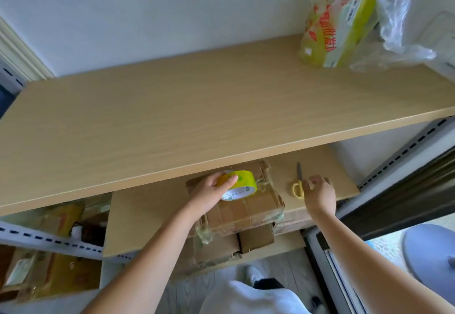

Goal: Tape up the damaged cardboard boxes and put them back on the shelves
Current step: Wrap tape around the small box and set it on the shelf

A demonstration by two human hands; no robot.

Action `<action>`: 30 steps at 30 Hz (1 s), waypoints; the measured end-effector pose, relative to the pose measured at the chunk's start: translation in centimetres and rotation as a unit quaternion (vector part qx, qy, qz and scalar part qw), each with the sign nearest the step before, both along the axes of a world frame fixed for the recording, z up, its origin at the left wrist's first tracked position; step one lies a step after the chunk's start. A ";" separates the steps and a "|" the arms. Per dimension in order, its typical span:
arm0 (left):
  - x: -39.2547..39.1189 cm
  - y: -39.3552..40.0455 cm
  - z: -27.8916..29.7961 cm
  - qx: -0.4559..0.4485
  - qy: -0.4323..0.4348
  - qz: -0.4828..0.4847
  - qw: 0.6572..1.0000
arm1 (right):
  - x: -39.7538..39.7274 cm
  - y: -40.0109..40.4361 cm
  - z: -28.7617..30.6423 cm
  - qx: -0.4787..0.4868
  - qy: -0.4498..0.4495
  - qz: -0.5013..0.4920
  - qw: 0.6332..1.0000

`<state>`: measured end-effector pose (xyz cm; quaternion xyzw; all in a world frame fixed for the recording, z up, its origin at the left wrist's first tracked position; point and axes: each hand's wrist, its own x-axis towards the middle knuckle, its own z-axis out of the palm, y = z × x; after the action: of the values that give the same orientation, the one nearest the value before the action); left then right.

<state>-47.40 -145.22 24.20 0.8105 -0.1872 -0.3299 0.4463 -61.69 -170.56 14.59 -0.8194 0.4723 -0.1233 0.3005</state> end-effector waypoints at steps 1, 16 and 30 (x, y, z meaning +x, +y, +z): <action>0.2 0.0 0.2 0.005 -0.009 -0.010 1.000 | 0.0 -0.6 -0.1 -0.001 0.027 -0.001 1.000; 2.4 -5.7 2.0 0.218 0.037 -0.148 0.964 | 3.4 -1.3 0.4 0.080 0.196 0.018 0.977; 4.2 -2.9 2.3 0.068 0.258 -0.097 0.959 | 0.5 9.5 6.1 0.541 -0.210 0.098 0.808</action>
<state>-43.24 -148.14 26.46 0.7039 -0.1207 -0.5820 0.3889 -61.20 -161.05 20.64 -0.5204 0.3051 0.0137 0.7975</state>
